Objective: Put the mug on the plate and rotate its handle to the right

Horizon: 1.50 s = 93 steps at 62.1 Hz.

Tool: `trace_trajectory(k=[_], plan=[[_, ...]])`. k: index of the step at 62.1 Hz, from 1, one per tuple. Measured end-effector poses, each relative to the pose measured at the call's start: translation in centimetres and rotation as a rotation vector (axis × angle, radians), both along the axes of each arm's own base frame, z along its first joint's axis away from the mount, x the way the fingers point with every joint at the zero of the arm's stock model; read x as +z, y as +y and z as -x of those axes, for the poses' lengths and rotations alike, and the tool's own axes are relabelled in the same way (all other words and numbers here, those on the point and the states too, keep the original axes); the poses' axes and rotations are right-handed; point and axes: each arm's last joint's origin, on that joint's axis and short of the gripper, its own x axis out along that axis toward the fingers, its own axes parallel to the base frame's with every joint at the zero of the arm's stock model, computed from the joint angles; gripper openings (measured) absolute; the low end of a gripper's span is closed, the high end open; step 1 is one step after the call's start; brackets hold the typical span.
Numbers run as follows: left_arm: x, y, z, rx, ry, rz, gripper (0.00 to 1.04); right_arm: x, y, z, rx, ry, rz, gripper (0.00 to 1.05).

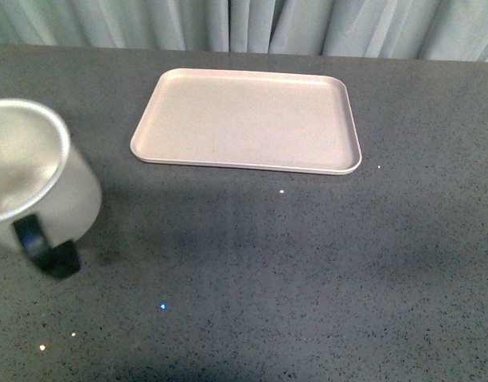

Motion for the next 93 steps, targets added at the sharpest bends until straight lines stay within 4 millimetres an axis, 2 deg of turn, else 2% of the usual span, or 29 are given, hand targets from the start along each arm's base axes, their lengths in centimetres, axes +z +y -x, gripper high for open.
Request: trace_trajectory(k=[11,20,31,42,58,93], plan=[[1.6,-5.2,-5.1,-0.044,-0.028,0.025,0.02,0.0,0.0,0.0,0.000,0.000,0.000,0.96],[1.5,-9.1,-8.5,-0.055,-0.017,0.059,0.02,0.0,0.0,0.0,0.000,0.000,0.000,0.96],[0.4,-13.3,-11.4,-0.056,0.014,0.102,0.02,0.0,0.0,0.0,0.000,0.000,0.000,0.96],[-0.8,-16.4,-13.7,-0.046,0.042,0.115,0.02,0.0,0.0,0.0,0.000,0.000,0.000,0.96],[-2.4,-17.9,-15.8,-0.035,0.063,0.091,0.02,0.0,0.0,0.0,0.000,0.000,0.000,0.96],[-4.8,-17.5,-17.8,0.004,0.121,0.062,0.02,0.0,0.0,0.0,0.000,0.000,0.000,0.96]])
